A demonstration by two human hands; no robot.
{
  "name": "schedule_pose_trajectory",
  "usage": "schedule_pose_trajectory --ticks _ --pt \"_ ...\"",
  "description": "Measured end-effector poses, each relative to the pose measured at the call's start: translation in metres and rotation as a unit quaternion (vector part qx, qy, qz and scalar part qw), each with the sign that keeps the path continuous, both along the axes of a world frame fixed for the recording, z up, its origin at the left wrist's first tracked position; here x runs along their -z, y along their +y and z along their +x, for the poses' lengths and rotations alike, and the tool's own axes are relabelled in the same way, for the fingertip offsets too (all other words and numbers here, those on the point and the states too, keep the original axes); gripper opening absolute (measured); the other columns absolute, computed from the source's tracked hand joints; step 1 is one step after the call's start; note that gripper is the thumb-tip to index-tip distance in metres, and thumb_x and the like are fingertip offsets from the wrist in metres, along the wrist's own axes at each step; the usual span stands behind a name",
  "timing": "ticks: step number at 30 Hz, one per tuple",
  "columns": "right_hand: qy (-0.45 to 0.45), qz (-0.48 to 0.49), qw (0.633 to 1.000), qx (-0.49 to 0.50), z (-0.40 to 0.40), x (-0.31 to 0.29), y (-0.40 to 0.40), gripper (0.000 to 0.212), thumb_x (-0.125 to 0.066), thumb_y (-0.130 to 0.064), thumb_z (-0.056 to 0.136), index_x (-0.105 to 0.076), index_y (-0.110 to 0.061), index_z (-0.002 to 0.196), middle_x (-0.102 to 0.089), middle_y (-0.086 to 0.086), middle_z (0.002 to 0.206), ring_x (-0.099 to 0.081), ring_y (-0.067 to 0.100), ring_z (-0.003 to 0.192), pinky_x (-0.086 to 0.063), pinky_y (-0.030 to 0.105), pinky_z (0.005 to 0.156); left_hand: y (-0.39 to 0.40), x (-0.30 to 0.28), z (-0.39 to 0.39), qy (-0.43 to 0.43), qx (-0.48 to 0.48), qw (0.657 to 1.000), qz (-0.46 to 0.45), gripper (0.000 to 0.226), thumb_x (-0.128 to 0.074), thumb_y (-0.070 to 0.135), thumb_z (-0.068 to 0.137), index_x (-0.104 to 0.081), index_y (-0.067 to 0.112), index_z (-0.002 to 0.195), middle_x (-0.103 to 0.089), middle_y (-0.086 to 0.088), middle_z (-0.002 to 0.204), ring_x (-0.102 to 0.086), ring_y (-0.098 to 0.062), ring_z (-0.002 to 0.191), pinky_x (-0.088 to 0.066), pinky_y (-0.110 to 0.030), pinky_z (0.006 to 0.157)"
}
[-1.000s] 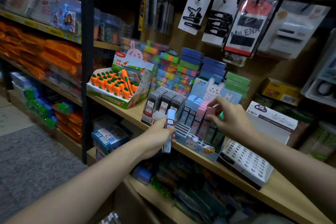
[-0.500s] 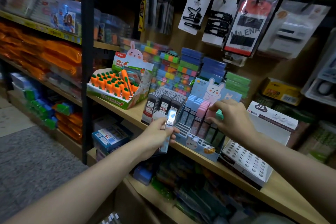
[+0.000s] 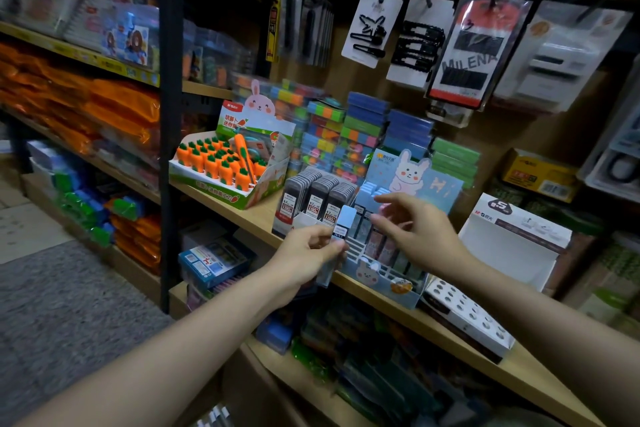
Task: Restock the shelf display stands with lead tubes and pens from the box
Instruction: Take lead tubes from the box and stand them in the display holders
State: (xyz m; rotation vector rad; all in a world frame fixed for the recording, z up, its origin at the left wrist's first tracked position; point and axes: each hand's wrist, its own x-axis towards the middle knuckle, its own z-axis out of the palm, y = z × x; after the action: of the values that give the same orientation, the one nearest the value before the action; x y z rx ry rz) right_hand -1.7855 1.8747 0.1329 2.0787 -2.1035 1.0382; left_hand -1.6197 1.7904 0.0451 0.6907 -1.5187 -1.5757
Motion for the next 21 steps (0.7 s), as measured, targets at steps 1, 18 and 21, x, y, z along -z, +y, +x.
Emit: schedule_pose_trajectory --ticks 1,18,21 --pt "-0.022 0.018 0.999 -0.019 0.007 0.0 -0.002 0.039 -0.069 -0.039 0.086 -0.06 -0.027 0.122 -0.065 -0.015 0.095 -0.063 -0.002 0.085 -0.051 0.013 0.073 0.0 -0.001 -0.001 -0.009 0.006 1.0 -0.01 0.025 -0.063 0.013 0.091 -0.075 0.034 0.086 -0.074 0.003 0.088 -0.069 -0.02 0.096 -0.053 -0.04 0.092" --pt "0.14 0.012 0.988 0.056 -0.015 -0.05 -0.07 0.023 -0.082 -0.026 0.075 -0.071 -0.015 0.093 -0.068 0.0 0.079 -0.061 0.006 0.07 -0.042 0.017 0.06 -0.018 0.024 0.002 -0.212 -0.233 0.944 -0.095 0.027 -0.077 0.041 0.076 -0.065 0.024 0.093 -0.065 0.001 0.102 -0.063 -0.014 0.091 -0.054 -0.035 0.085" --pt "0.139 0.024 0.989 0.052 -0.014 -0.038 -0.076 0.026 -0.083 -0.027 0.075 -0.072 -0.012 0.093 -0.067 0.002 0.078 -0.06 0.009 0.071 -0.045 0.023 0.064 -0.015 0.028 -0.006 -0.204 -0.236 0.947 -0.076 0.025 -0.078 0.042 0.076 -0.069 0.024 0.091 -0.068 0.005 0.094 -0.063 -0.006 0.083 -0.054 -0.025 0.074"
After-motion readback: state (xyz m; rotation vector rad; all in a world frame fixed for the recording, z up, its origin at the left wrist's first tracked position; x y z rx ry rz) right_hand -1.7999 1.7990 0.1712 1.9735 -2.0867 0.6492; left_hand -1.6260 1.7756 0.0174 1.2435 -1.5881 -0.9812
